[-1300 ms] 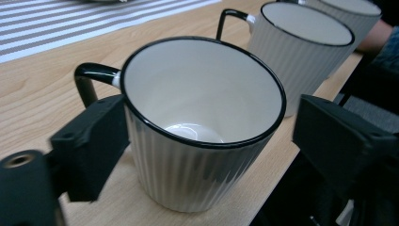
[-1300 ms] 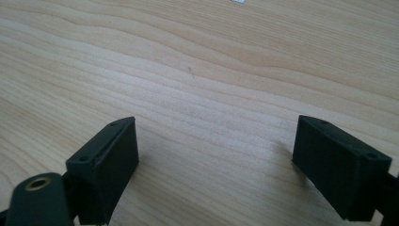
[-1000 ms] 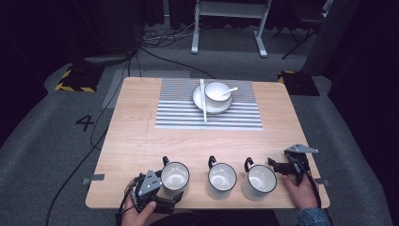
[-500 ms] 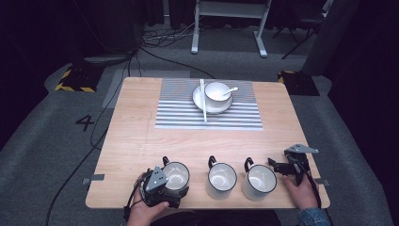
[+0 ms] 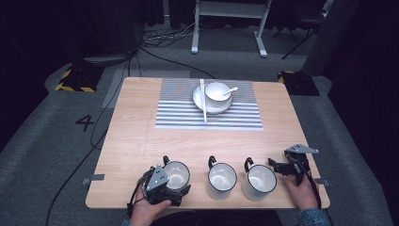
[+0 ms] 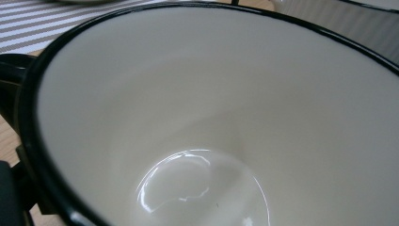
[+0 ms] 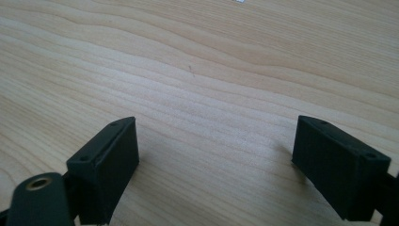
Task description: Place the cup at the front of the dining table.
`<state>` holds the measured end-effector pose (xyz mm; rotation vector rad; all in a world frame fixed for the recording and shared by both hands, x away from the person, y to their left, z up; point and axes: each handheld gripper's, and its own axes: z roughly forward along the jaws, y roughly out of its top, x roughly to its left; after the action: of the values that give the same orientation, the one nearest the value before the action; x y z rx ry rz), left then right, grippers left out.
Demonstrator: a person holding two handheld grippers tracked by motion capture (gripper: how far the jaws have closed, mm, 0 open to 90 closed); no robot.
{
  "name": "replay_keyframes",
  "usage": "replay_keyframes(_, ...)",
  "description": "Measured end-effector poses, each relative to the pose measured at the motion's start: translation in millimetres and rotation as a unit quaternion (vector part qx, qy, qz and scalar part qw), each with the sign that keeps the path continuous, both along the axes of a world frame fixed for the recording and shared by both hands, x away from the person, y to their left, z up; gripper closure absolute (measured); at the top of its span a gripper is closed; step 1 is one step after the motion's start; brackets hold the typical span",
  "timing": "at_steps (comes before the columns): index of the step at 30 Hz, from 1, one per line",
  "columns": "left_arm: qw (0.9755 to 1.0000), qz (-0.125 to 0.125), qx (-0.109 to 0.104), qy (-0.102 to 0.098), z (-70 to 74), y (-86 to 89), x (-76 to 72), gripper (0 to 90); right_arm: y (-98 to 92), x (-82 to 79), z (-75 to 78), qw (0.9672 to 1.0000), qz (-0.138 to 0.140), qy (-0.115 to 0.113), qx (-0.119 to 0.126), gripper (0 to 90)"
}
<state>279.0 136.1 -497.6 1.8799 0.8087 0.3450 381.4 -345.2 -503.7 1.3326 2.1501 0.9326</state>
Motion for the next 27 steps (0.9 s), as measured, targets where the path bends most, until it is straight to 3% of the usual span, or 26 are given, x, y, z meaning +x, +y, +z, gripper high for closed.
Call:
replay_keyframes(7,0.9998,0.001,0.017,0.005,8.0,-1.1,0.5,1.6,0.0,-0.1,0.1,1.0,0.0,0.0,0.001,15.0)
replay_keyframes(12,0.9999,0.002,-0.003,0.014,16.6,3.6,3.6,1.6,0.0,0.0,0.0,1.0,0.0,0.0,0.001,15.0)
replay_keyframes(19,0.9995,0.016,-0.013,0.022,35.8,17.0,27.2,1.6,0.1,0.8,-0.2,1.0,0.001,-0.001,0.0,14.8)
replay_keyframes(23,0.9996,0.024,-0.015,0.005,50.3,20.6,36.9,1.6,0.1,0.8,-0.2,1.0,0.001,-0.001,0.0,14.7)
replay_keyframes(27,0.9993,0.03,-0.02,0.0,63.7,23.3,45.0,1.6,0.1,0.9,-0.2,1.0,0.001,-0.001,0.0,14.8)
